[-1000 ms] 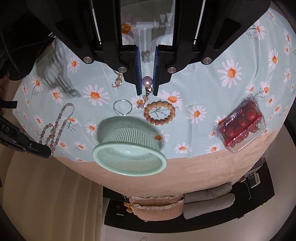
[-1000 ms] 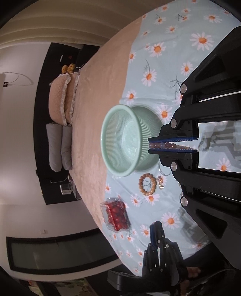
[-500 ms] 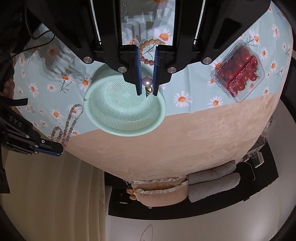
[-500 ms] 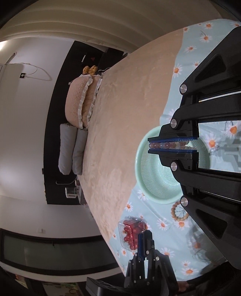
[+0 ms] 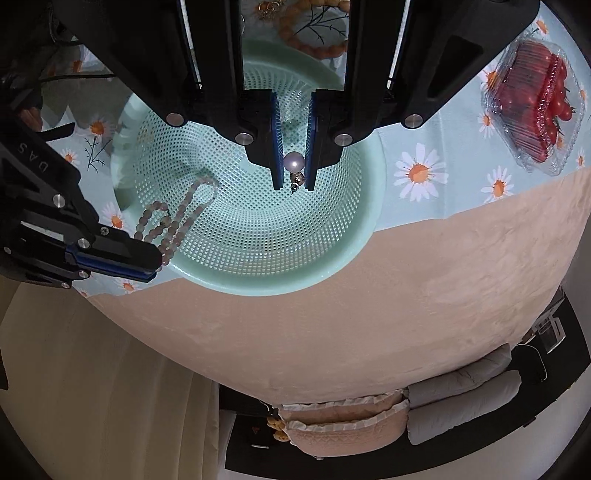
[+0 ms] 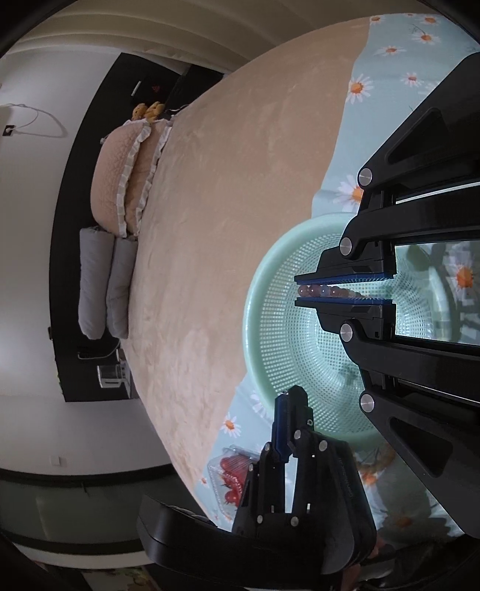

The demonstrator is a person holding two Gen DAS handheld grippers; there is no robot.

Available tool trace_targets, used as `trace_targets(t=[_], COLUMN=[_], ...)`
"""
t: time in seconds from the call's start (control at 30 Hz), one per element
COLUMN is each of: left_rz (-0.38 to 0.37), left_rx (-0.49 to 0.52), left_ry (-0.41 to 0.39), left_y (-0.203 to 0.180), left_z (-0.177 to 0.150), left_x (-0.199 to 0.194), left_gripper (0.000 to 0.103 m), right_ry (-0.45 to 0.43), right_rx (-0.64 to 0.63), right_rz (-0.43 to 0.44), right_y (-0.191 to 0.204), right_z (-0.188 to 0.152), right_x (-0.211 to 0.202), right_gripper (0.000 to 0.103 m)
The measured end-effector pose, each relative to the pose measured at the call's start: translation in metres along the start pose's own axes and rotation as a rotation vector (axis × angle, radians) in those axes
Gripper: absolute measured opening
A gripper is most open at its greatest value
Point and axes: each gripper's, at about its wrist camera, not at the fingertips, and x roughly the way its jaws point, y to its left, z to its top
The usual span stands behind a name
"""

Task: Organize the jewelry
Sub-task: 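Carry both items over the green colander and open both tools to drop them, then move the left tool to the wooden bead bracelet and grasp it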

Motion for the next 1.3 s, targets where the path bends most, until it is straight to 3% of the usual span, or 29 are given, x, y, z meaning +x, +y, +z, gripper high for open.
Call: trace_targets(t=[0.27,0.3,0.37,0.4,0.5,0.63,0.77,0.97,1.3], left_rz=[-0.021,-0.024,-0.008,-0.007,0.009,0.036,0.078,0.145,0.171], left_rx=[-0.001,-0.003,-0.005,-0.008,-0.033,-0.057,-0.066,-0.069,-0.101], left_ry=[0.043,0.044,0.036,0.03,-0.016,-0.051,-0.066,-0.049,0.058], left_y=[0.001,0.002,0.003,0.004,0.012,0.022,0.029,0.034,0.042], left_z=[-0.003,-0.004,-0.004,-0.004,0.002,0.005,0.001,-0.018,-0.06], left_x=[0.019,0.018,0.013,0.008,-0.01,-0.037,-0.062,-0.081,-0.068], left_gripper=[0.012,0.012,0.015,0.02,0.064,0.077,0.088,0.094,0.094], right_ry=[0.053,0.047,0.021,-0.004,-0.059,-0.084,-0.099,-0.114,-0.085], right_rx=[0.023,0.024,0.029,0.028,0.022,0.019,0.002,-0.024,-0.03], right_rz=[0.0,-0.014,-0.046,-0.068,-0.103,-0.131,-0.145,-0.151,-0.17], right_y=[-0.003,-0.004,-0.005,-0.005,-0.006,-0.005,0.003,0.02,0.038], right_z=[-0.012,-0.012,-0.01,-0.009,-0.005,-0.001,0.0,-0.008,-0.035], right_x=[0.026,0.025,0.017,0.011,-0.009,-0.03,-0.053,-0.086,-0.106], right_gripper=[0.008,0.013,0.04,0.062,0.071,0.083,0.085,0.086,0.087])
